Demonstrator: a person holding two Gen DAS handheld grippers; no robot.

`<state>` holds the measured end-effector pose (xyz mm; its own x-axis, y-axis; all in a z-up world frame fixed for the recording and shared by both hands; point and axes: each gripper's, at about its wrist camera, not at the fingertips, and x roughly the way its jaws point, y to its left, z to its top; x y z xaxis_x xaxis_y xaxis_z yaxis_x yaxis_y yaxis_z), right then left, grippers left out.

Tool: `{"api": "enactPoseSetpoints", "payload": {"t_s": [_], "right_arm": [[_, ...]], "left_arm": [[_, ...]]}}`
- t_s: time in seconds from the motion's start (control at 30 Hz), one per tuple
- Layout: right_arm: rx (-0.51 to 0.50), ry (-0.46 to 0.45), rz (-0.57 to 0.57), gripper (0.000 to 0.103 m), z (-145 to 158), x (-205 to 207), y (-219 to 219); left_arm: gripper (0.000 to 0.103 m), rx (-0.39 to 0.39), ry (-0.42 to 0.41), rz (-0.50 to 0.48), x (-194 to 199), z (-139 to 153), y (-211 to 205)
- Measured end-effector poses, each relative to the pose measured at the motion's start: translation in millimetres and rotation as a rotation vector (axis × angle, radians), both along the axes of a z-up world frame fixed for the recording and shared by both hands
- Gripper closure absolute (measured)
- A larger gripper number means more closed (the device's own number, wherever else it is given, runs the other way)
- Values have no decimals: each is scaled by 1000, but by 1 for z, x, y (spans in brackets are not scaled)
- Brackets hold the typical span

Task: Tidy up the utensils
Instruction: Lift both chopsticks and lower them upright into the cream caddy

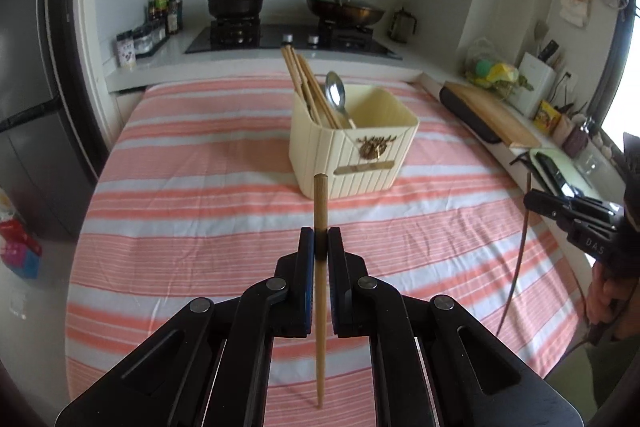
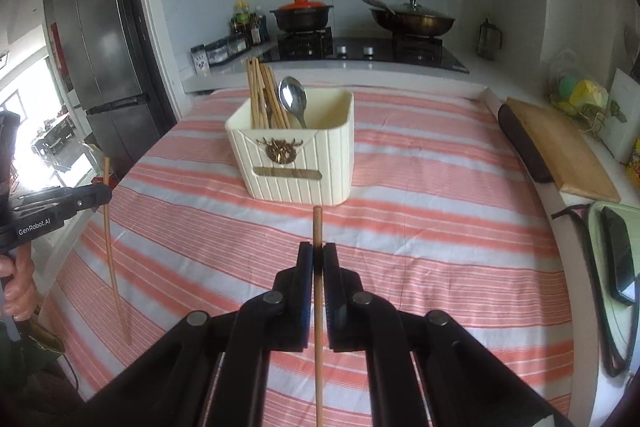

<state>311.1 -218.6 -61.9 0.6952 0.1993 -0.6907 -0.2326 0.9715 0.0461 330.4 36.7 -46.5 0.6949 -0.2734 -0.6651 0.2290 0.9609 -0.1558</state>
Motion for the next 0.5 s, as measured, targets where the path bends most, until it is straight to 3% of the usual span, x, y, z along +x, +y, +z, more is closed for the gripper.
{"api": "enactPoseSetpoints", "payload": {"t_s": [0.2, 0.5], "right_arm": [[-6, -140, 5, 98, 35, -23, 5], [29, -278, -11, 98, 76, -19, 3]], "left_arm": [[98, -35, -98, 8, -15, 33, 3], [98, -67, -163, -7, -8, 69, -5]]}}
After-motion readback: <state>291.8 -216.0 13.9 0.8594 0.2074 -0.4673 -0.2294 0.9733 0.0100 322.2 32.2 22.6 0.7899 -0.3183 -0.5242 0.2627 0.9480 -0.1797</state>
